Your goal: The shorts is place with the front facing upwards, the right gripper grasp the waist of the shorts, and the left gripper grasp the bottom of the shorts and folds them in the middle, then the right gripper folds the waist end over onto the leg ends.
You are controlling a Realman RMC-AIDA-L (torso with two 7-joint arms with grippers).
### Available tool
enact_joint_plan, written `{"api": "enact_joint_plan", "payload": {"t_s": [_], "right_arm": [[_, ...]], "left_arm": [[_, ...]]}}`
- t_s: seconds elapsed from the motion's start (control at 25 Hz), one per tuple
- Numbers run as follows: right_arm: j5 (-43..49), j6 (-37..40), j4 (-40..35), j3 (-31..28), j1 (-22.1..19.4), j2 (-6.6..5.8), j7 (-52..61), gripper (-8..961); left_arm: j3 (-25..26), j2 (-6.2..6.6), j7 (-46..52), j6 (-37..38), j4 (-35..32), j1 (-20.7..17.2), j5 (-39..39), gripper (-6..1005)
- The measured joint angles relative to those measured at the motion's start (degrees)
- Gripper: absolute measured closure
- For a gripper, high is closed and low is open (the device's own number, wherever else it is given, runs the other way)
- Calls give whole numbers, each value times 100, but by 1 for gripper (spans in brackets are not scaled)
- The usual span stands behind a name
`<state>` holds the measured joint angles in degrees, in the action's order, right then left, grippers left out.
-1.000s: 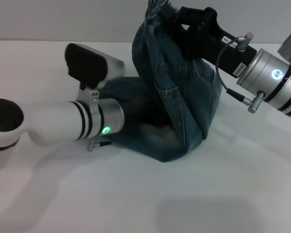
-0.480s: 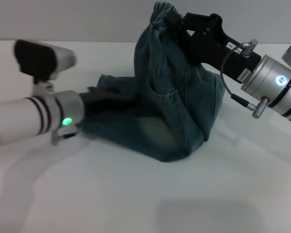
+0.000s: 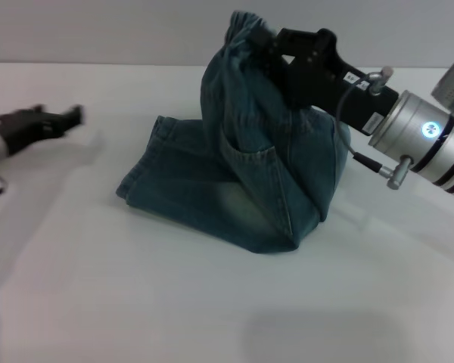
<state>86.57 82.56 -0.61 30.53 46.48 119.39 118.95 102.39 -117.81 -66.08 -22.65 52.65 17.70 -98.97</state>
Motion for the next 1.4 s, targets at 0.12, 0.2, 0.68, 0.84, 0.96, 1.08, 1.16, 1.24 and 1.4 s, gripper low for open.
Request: {"api": "enact_joint_plan", "payload": {"t_s": [0.12,0.2,0.68,0.84,0.96,1.08,1.16,1.24,1.4], "right_arm": [[5,-124,22,148,90,7,-4,895],[18,-250,21,251,164,11,7,895],[233,-588,188,654,593,9,189,789],[293,-603,101,711,481,15,-8,643],[303,-673,-138,716,299,14,-697,526],[281,-1097,-460,726,110,4,-1771,428],[96,-1625,-636,662,-25,9,-2502,370],[-266,-2117,-732,635,-131,14,-3300,311],[-1166,-2839,-763,647,-192,17,-5130,230]], "left_arm": [[242,-7,-1,230,231,-253,17,281],[289,-11,10,270,348,-365,43,281],[204,-57,44,267,516,-517,72,280],[202,-54,50,232,641,-561,109,280],[150,-65,52,253,750,-640,146,280],[-14,-65,20,269,744,-640,243,280],[-106,-63,7,271,778,-652,275,280],[-181,-62,6,271,831,-668,293,280],[-472,-56,4,273,1054,-783,397,286]]}}
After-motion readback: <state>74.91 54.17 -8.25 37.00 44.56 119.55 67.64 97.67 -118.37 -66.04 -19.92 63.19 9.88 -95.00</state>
